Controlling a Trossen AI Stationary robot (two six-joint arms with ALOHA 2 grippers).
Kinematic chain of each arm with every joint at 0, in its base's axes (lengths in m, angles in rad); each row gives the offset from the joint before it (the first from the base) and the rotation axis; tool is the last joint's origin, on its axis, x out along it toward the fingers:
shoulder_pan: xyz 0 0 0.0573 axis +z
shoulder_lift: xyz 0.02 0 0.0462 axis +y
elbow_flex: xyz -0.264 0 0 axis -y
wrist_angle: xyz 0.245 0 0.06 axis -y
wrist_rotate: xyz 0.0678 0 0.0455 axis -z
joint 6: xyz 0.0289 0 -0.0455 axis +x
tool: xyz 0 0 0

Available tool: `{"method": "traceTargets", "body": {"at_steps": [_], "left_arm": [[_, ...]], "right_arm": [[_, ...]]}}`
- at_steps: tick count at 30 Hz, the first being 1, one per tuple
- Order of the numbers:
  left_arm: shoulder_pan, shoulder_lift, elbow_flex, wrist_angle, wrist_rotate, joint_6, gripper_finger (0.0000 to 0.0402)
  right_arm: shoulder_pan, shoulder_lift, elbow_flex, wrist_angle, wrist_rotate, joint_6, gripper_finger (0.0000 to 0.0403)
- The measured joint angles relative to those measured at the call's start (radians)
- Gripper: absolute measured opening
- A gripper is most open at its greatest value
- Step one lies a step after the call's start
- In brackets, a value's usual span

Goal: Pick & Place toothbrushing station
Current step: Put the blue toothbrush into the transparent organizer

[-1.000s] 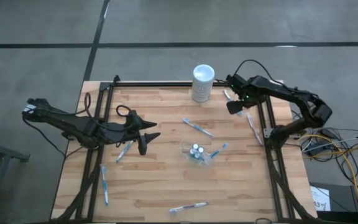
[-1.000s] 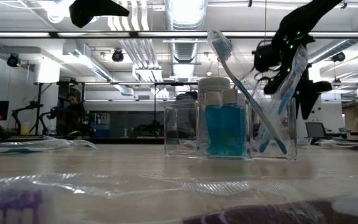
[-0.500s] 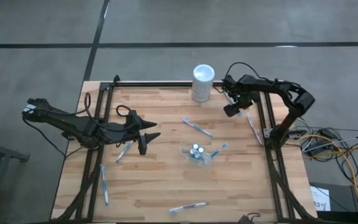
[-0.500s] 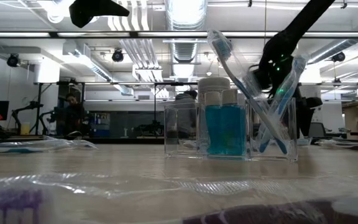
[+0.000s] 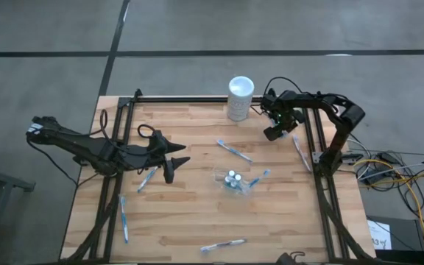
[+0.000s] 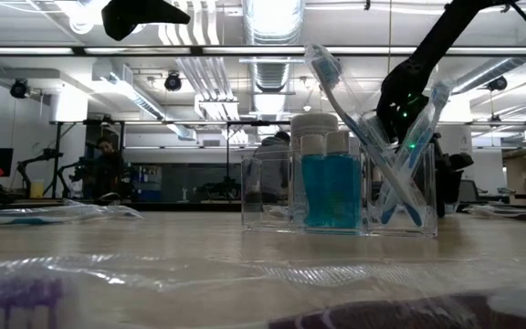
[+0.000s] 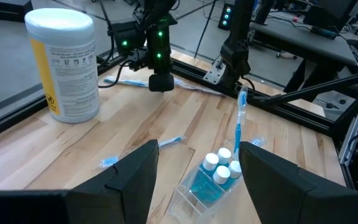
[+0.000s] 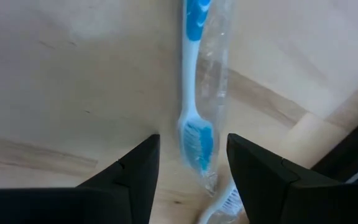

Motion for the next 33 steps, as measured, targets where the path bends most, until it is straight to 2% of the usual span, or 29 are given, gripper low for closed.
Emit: {"method": "traceTargets", "body": {"at_steps": [17,22,33], "left_arm": [[0.0,0.0,0.0,0.0,0.0,0.0,0.023],[0.0,0.0,0.0,0.0,0.0,0.0,0.023],[0.0,0.0,0.0,0.0,0.0,0.0,0.023]], "right_arm": [[-0.003,0.003,-0.001,0.025,-0.039,0.003,0.0041],[-0.006,-0.024,-0.003,0.036,-0.015,0.011,0.0029],[-0.008,-0.178,-0.005,-0.053,0.014,0.008,0.0027]]}}
